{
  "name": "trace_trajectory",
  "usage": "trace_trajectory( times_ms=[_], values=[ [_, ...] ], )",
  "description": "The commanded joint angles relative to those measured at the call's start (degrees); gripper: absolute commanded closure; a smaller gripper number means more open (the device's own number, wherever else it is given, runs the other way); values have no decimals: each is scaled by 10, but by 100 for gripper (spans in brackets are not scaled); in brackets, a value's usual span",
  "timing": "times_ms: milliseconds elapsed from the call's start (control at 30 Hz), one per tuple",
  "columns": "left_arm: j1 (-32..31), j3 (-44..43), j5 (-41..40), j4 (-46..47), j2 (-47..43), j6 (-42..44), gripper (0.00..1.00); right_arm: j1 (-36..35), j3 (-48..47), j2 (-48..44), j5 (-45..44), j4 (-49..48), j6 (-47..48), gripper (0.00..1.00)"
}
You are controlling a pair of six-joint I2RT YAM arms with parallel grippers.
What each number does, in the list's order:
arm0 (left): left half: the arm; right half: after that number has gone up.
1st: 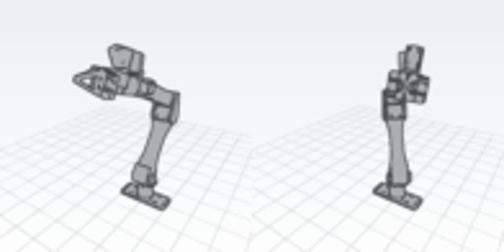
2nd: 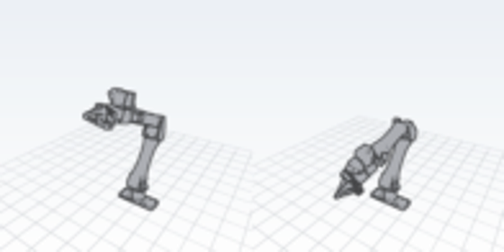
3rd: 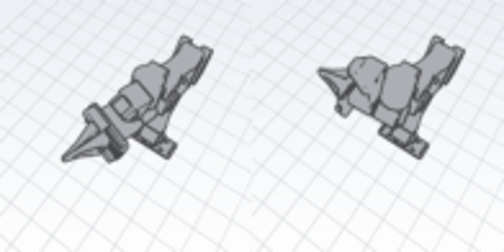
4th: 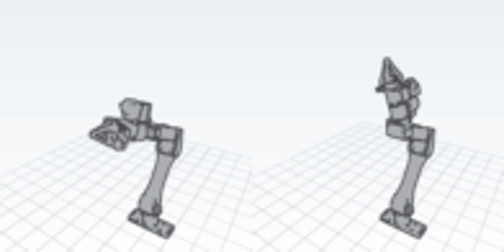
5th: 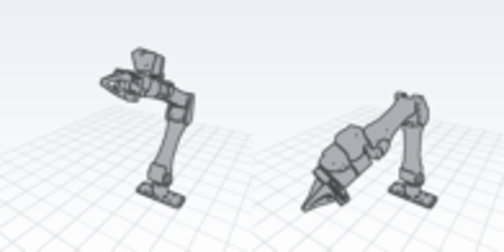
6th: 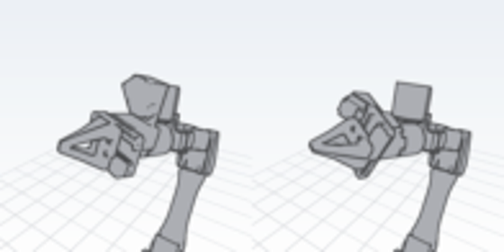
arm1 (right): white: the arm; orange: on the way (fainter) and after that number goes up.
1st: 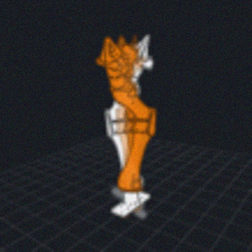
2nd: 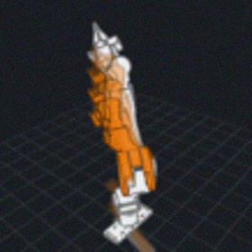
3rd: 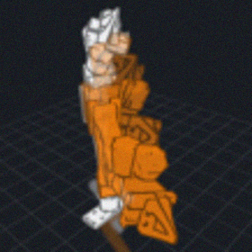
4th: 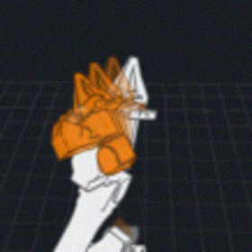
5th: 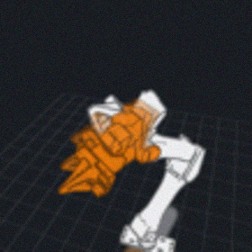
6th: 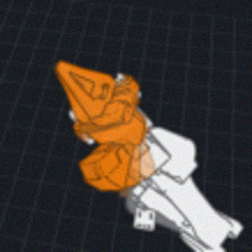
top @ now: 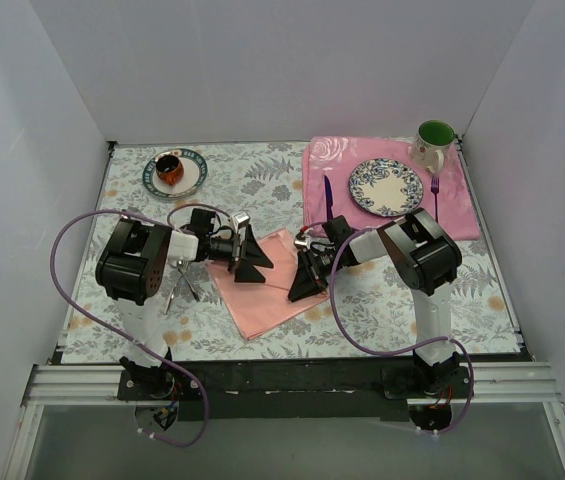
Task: Fold the napkin into a case and place the utensils inside
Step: Smooth out the top corner of the smaller-rectangle-folded napkin from the folded napkin.
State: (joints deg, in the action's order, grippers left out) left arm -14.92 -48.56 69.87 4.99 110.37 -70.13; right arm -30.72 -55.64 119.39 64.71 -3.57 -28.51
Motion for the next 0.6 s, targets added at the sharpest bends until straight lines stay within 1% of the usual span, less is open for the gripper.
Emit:
trace_trajectory(
  times_ms=[0,100,367,467,567],
  values=[
    [32,7,-11,-46,-11,74,2,7,13,16,-34,4,5,65],
    [49,-4,-3,-97,-9,103,2,7,12,17,-34,4,6,65],
    [88,-36,37,-168,10,181,2,8,12,16,-34,7,9,65],
    [85,-42,63,-186,-8,211,4,8,10,14,-35,8,12,65],
    [70,-47,85,-186,-49,211,8,8,7,9,-34,11,16,65]
  ],
)
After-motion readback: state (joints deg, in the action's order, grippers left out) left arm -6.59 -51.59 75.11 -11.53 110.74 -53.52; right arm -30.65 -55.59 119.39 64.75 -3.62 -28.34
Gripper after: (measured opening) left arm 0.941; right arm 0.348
